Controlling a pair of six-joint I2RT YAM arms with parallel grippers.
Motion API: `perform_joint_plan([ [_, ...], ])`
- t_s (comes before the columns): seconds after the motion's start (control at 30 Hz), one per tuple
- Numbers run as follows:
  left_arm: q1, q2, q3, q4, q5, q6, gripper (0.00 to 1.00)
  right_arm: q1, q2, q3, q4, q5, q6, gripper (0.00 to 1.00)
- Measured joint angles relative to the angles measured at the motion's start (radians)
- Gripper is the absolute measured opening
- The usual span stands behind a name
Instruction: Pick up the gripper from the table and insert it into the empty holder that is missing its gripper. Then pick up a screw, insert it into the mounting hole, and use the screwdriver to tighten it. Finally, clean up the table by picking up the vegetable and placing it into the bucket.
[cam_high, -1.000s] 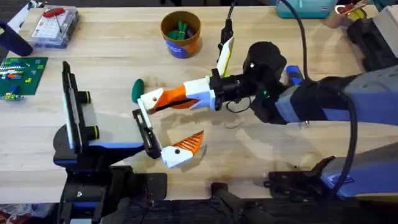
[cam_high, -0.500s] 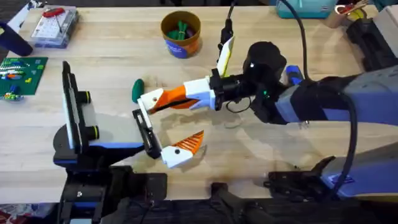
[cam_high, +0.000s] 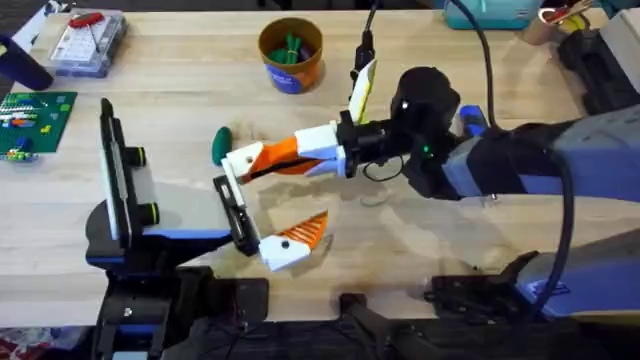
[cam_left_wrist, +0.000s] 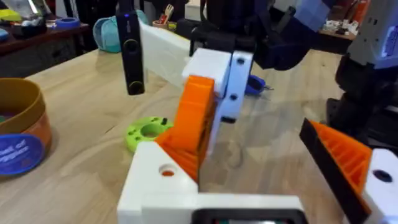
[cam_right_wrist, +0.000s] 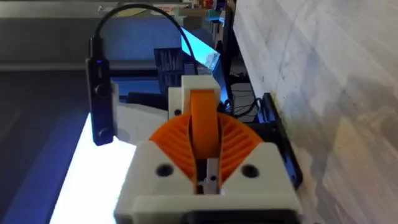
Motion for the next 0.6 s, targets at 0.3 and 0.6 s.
perform_joint_plan([
  [0.3, -0.004, 0.0, 0.0, -0.002, 0.016, 0.016, 0.99, 0.015, 0.03, 0.0, -0.018, 0.023, -0.001, 0.993],
  [0.6, -0.004, 0.0, 0.0, -0.003, 0.018, 0.018, 0.99, 0.015, 0.03, 0.0, -0.018, 0.03, -0.002, 0.994],
])
